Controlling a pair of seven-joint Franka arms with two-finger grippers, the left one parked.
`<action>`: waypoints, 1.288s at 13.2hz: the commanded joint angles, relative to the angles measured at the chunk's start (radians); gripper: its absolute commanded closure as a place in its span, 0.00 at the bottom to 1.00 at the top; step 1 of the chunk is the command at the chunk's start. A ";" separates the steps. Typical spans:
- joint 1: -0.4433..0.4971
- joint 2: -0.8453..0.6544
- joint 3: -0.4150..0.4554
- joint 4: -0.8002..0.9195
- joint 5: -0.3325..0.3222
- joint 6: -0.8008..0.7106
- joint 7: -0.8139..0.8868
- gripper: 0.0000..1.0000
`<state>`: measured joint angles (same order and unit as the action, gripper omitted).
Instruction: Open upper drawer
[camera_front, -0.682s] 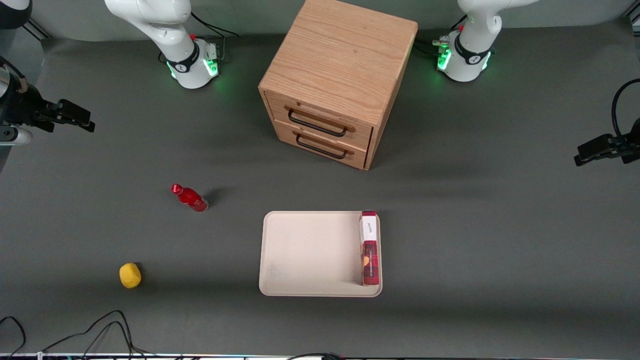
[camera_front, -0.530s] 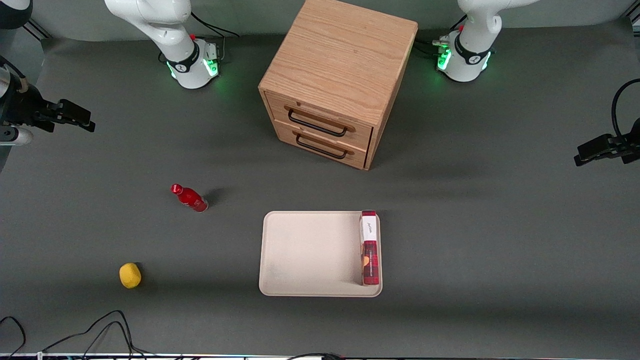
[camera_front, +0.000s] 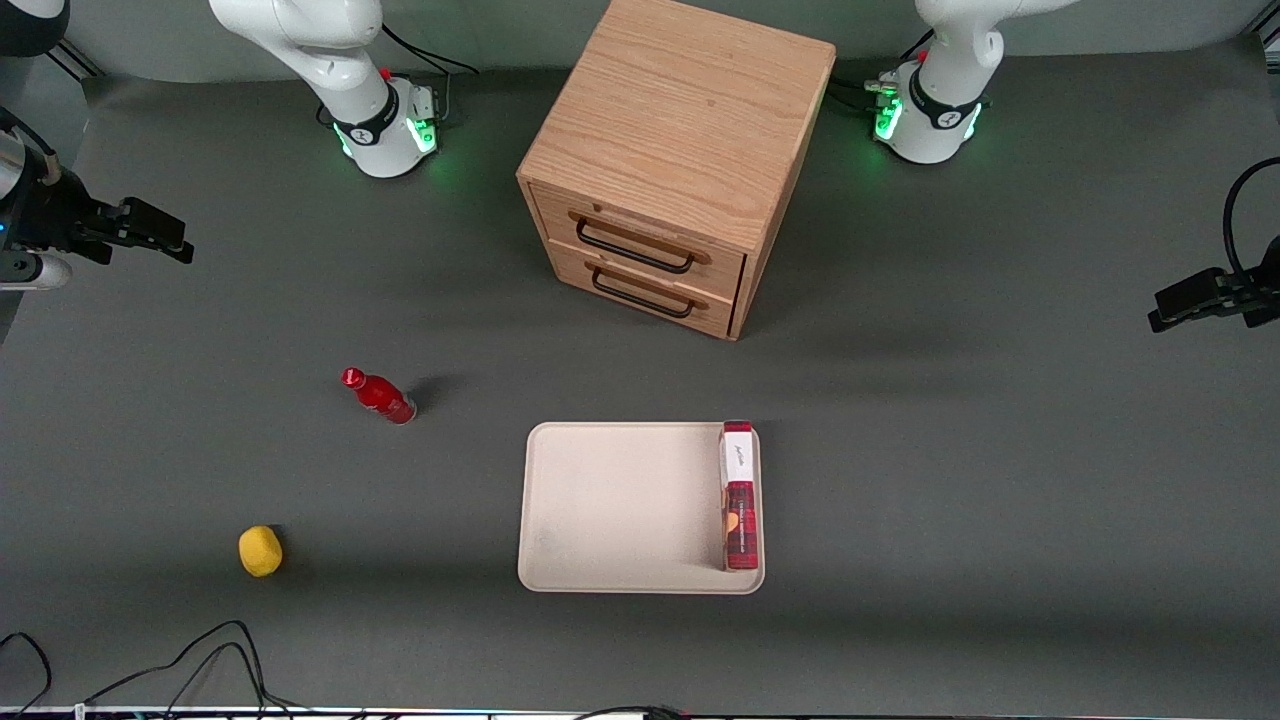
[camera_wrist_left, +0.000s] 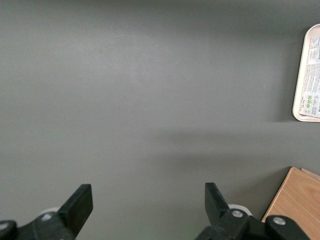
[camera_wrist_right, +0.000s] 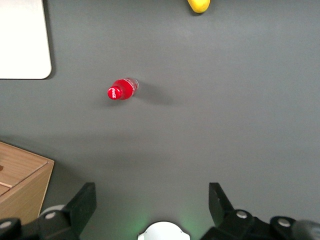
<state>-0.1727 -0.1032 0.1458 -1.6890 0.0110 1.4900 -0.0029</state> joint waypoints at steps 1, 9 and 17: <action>0.004 0.010 0.001 0.043 0.018 -0.019 -0.008 0.00; 0.007 0.007 0.128 0.072 0.027 -0.025 0.009 0.00; 0.010 0.103 0.279 0.089 0.079 0.004 -0.023 0.00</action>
<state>-0.1654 -0.0514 0.4164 -1.6364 0.0607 1.4954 -0.0038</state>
